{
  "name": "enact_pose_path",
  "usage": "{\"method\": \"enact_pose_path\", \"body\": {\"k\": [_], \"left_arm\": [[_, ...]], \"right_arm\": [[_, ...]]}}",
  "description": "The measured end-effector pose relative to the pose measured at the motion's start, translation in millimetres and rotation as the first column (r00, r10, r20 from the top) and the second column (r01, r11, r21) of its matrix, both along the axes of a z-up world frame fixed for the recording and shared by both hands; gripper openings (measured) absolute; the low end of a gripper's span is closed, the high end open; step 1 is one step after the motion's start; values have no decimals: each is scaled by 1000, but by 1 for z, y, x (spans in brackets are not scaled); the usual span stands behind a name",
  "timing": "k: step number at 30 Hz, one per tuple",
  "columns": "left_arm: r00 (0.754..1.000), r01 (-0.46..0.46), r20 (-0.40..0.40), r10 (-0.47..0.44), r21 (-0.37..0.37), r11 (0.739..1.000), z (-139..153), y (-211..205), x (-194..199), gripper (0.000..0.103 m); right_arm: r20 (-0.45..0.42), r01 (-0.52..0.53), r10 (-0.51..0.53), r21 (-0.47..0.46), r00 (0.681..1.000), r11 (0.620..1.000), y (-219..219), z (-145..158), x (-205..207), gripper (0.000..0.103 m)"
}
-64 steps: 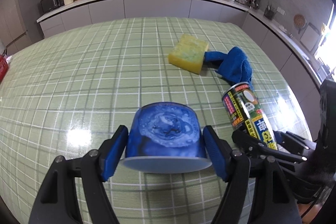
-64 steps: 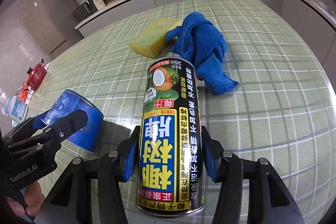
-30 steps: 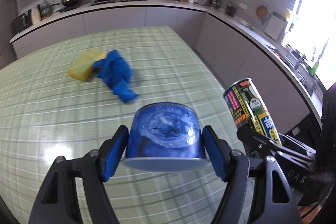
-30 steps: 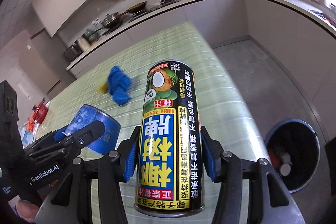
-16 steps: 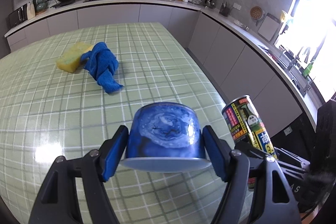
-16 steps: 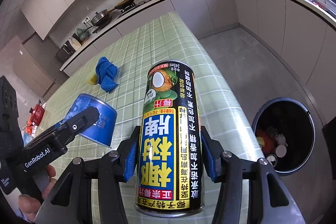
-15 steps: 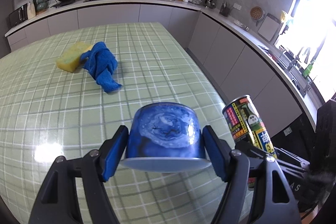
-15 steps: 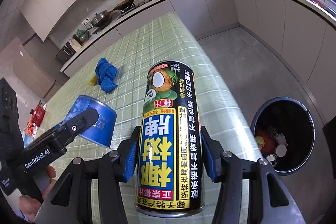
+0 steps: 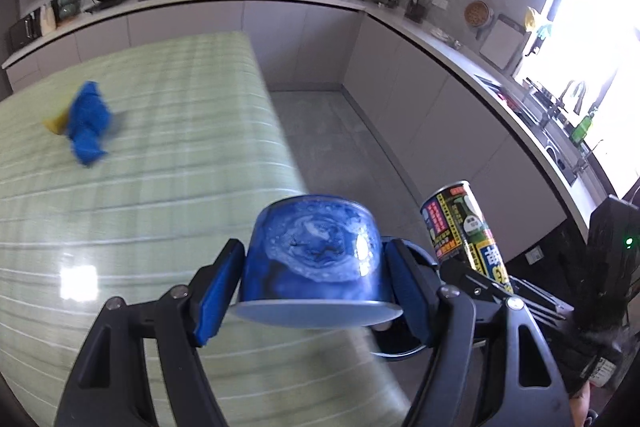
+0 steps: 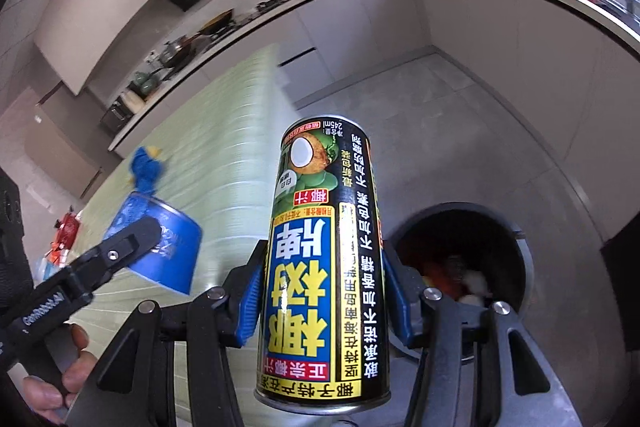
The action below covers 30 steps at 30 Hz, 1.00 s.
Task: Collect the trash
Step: 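Carry the blue cup and spray can over the black bin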
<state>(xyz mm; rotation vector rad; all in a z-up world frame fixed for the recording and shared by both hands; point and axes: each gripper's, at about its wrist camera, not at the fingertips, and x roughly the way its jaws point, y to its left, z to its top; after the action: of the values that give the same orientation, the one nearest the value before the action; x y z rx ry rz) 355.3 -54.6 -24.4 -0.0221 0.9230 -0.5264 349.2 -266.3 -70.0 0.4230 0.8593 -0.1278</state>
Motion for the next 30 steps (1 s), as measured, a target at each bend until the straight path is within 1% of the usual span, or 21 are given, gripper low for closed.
{"method": "enact_pose_path", "body": {"k": [4,7,12,16,20,23,24,25,26,28,30], "left_arm": [[999,38,-11,-38,20,999,-8,-47,-8,73],[998,65,-28,-64,46,997,-18,-75,-11,73],[993,95,-78,-87,99,991,-44,-112,-16,74],[990,95,-118,-77,148,984,-64,-132,-20,74],[983,104,-166,-74,181,978,-79,-147,-18,75],[981,100,-183,-62,205,974,-86,-153,-18,75],[982,93,-183,-53,217,972,-87,-154,-18,75],[982,84,-184,-41,234,969,-89,-156,-16,75],[982,81,-187,-36,242,967,-91,-157,-15,75],[981,71,-193,-20,260,963,-92,-160,-12,75],[980,71,-199,-19,255,964,-89,-160,-10,75]], "right_arm": [[-30,37,-37,-13,999,999,-45,-13,-11,55],[-78,59,-59,-1,995,998,-73,-36,-18,55],[-153,76,-72,17,986,997,-101,-73,-23,55],[-199,69,-66,10,978,998,-116,-96,-19,55],[-218,63,-60,9,974,998,-124,-109,-14,55],[-232,65,-62,6,971,998,-132,-118,-11,55],[-238,69,-67,0,969,998,-134,-120,-8,56],[-242,69,-67,-1,968,998,-136,-120,-6,59],[-237,68,-66,-2,969,998,-137,-120,-3,62],[-223,78,-79,-11,972,997,-139,-118,-4,63],[-190,98,-97,-3,977,995,-142,-108,-5,63]]}}
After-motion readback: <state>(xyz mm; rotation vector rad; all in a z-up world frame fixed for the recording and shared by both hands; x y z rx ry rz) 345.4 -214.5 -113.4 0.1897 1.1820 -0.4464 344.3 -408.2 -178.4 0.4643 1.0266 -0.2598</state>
